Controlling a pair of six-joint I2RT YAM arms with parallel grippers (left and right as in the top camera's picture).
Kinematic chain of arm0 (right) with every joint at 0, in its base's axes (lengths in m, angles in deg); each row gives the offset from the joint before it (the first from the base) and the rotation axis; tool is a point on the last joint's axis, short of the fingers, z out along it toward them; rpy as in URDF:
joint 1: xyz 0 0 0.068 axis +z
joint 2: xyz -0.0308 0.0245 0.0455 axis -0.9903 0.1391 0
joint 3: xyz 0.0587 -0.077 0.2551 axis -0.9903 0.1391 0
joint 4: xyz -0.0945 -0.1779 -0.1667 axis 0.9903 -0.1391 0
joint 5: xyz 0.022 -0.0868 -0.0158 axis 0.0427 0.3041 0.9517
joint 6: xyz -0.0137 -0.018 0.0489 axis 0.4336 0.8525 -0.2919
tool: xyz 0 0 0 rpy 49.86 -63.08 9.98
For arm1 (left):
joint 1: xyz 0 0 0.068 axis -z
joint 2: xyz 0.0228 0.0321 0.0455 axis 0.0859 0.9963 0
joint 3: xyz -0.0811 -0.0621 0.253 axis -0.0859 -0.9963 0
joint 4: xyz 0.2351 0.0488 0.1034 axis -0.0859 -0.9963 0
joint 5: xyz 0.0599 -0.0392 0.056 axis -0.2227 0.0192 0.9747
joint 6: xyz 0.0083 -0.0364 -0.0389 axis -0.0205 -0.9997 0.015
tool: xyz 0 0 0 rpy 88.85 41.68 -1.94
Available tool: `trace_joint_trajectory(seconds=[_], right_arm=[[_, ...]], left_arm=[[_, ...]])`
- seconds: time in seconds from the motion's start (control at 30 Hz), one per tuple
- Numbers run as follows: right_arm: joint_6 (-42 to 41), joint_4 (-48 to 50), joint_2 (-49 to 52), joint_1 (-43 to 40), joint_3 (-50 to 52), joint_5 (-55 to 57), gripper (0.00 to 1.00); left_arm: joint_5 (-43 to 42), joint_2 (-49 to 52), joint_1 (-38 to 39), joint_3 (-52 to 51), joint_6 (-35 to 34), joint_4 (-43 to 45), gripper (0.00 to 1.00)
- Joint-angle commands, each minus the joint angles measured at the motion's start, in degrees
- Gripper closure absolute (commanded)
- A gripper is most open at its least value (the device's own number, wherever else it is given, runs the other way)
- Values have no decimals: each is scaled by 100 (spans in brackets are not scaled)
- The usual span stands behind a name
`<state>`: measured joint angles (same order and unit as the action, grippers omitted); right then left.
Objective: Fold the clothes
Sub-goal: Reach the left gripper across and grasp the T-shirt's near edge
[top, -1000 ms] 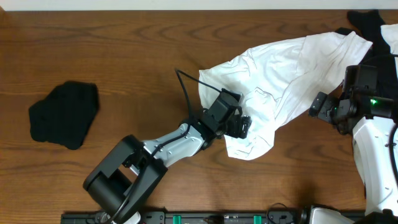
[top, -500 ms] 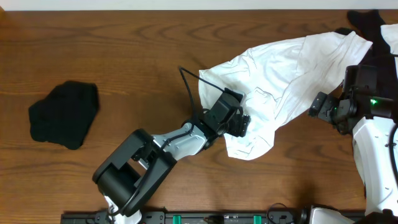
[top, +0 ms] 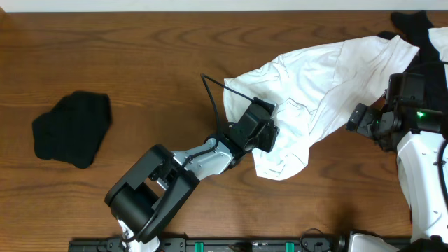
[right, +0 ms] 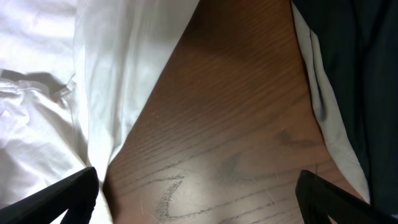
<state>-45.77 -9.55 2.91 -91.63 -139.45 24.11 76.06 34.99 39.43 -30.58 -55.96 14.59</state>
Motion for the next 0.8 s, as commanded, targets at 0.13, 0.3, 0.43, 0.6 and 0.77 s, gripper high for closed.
trace_joint_trajectory(seconds=[0.13,0.3,0.43,0.6,0.77], right_arm=[[68,4,-4,-26,-35,-4,1],[68,4,-4,-26,-35,-4,1],[66,7,-4,-26,-35,-4,1],[68,7,-4,-26,-35,-4,1],[68,7,-4,-26,-35,-2,1]], left_arm=[[72,61,15,61,76,-24,55],[72,179,15,61,79,-22,48],[74,234,15,61,79,-22,48],[256,280,13,61,79,-24,48],[376,236,7,61,83,20,86]])
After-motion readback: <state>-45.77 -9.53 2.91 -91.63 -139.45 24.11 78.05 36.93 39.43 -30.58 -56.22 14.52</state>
